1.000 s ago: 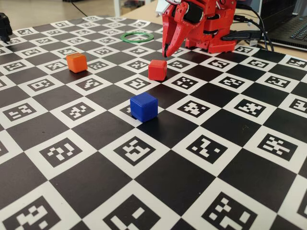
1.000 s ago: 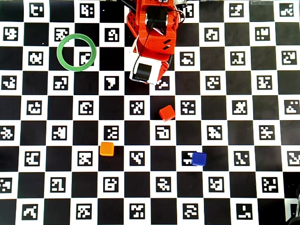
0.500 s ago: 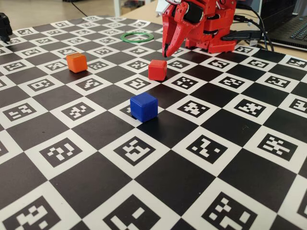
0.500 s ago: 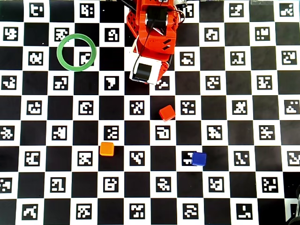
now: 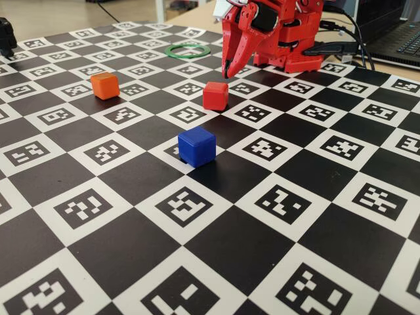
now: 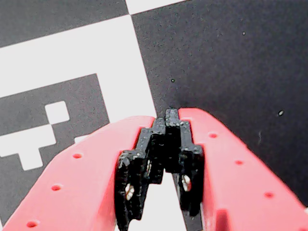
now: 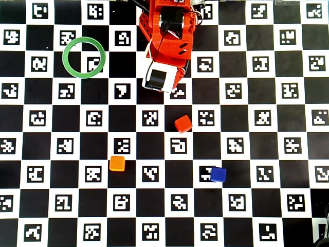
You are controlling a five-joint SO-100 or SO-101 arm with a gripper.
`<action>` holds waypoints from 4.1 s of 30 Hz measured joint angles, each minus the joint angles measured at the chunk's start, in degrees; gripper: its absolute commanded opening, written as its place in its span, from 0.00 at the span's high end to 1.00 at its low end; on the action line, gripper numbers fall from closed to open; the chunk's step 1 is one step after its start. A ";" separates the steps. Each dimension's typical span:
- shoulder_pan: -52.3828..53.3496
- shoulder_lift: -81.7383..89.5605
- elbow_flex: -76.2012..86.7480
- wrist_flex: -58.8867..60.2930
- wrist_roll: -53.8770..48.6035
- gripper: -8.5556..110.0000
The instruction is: Grab the red cube then put it in the green circle then put the blue cube on top and finally the orange cube on top
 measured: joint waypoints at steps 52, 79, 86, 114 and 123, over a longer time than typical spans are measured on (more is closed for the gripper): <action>-11.51 -62.40 -64.42 12.83 60.91 0.59; -14.68 -80.68 -55.37 -7.56 62.05 0.55; -13.97 -83.76 -50.27 -15.29 60.64 0.55; -11.60 -88.59 -47.99 -24.08 58.97 0.69; -11.60 -89.38 -47.99 -24.08 58.54 0.85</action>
